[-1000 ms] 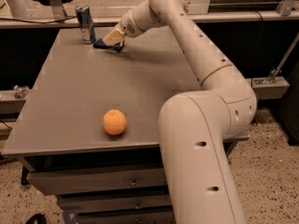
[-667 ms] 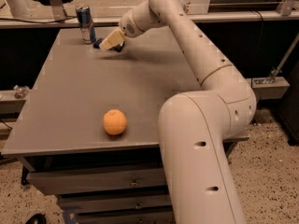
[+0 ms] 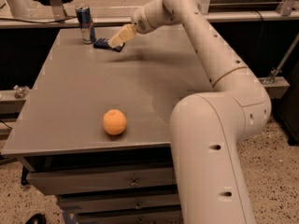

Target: Move rxbar blueberry near redbull can

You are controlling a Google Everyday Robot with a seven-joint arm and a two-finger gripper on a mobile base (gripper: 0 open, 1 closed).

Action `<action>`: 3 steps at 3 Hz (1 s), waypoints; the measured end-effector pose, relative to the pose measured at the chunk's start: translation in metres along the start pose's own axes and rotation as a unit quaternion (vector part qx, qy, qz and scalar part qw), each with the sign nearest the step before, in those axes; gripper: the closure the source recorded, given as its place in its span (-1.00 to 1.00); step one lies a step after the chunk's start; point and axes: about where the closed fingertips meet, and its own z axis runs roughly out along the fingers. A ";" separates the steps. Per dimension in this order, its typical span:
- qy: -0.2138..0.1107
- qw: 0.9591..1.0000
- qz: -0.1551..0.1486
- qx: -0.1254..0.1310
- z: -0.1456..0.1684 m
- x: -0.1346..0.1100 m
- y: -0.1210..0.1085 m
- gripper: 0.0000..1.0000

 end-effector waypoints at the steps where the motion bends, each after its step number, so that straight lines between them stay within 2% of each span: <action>1: -0.025 0.999 0.017 0.021 -0.040 0.006 -0.014 -1.00; 2: -0.048 0.998 0.029 0.036 -0.082 0.021 -0.021 -1.00; 3: -0.071 0.996 0.024 0.041 -0.130 0.050 -0.019 -1.00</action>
Offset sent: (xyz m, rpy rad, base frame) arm -0.0520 -0.1552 0.0283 0.1649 -0.0533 -0.1415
